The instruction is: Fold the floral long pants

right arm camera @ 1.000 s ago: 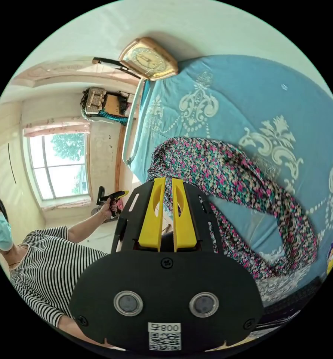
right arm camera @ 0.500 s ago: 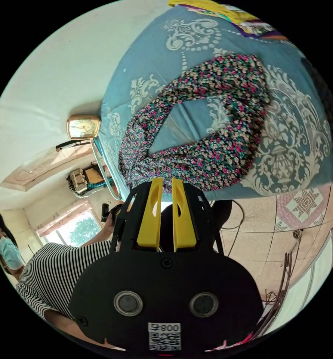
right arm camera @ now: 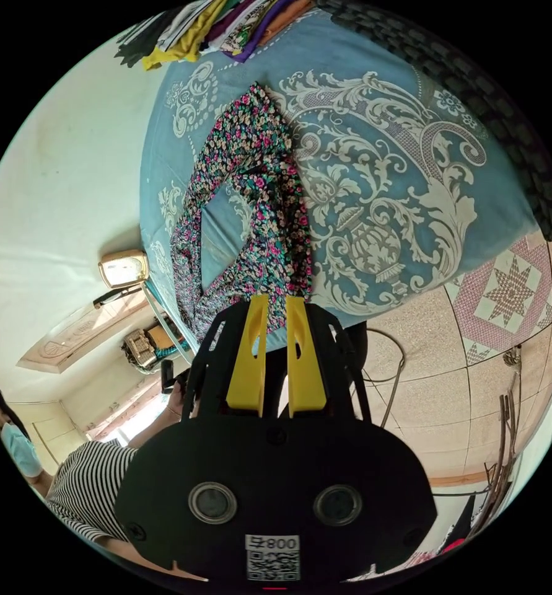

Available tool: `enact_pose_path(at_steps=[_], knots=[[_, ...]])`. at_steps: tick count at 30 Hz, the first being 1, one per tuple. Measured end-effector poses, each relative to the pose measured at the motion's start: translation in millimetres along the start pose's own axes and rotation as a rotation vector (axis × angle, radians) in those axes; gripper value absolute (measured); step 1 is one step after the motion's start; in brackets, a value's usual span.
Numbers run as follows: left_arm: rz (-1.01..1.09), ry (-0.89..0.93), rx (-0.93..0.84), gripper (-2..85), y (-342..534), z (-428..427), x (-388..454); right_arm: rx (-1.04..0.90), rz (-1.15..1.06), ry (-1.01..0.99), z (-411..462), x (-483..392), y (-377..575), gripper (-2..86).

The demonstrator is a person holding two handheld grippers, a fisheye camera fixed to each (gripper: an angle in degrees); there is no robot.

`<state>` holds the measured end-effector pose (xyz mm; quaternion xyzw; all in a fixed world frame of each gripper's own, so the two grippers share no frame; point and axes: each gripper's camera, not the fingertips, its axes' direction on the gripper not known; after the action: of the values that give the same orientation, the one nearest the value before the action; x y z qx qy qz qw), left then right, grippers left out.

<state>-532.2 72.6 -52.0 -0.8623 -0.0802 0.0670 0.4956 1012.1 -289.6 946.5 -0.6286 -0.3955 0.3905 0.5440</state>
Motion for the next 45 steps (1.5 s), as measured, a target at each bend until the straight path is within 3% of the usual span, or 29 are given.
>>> enact_pose_path(at_steps=[9,16,20,24,30,37,45], knots=[[0.25,-0.051,-0.097,1.3,-78,50,28,0.126,-0.026,-0.075,-112,85,-8,5.9],[0.236,-0.087,-0.035,1.7,-93,50,-12,0.177,-0.03,-0.114,-183,146,12,5.9],[0.066,-0.068,0.081,2.8,-73,34,-79,0.216,-0.028,-0.165,-216,183,42,5.8],[-0.164,0.072,0.305,5.2,-40,12,-155,0.24,-0.028,-0.176,-241,210,71,5.5],[-0.343,0.178,0.541,7.3,-17,17,-220,0.31,-0.023,-0.283,-281,250,113,4.2],[-0.336,0.28,0.641,3.7,-16,51,-248,0.326,-0.122,-0.31,-316,266,146,1.0],[-0.18,0.45,0.747,0.6,-14,88,-252,0.368,-0.206,-0.386,-346,281,202,4.2]])
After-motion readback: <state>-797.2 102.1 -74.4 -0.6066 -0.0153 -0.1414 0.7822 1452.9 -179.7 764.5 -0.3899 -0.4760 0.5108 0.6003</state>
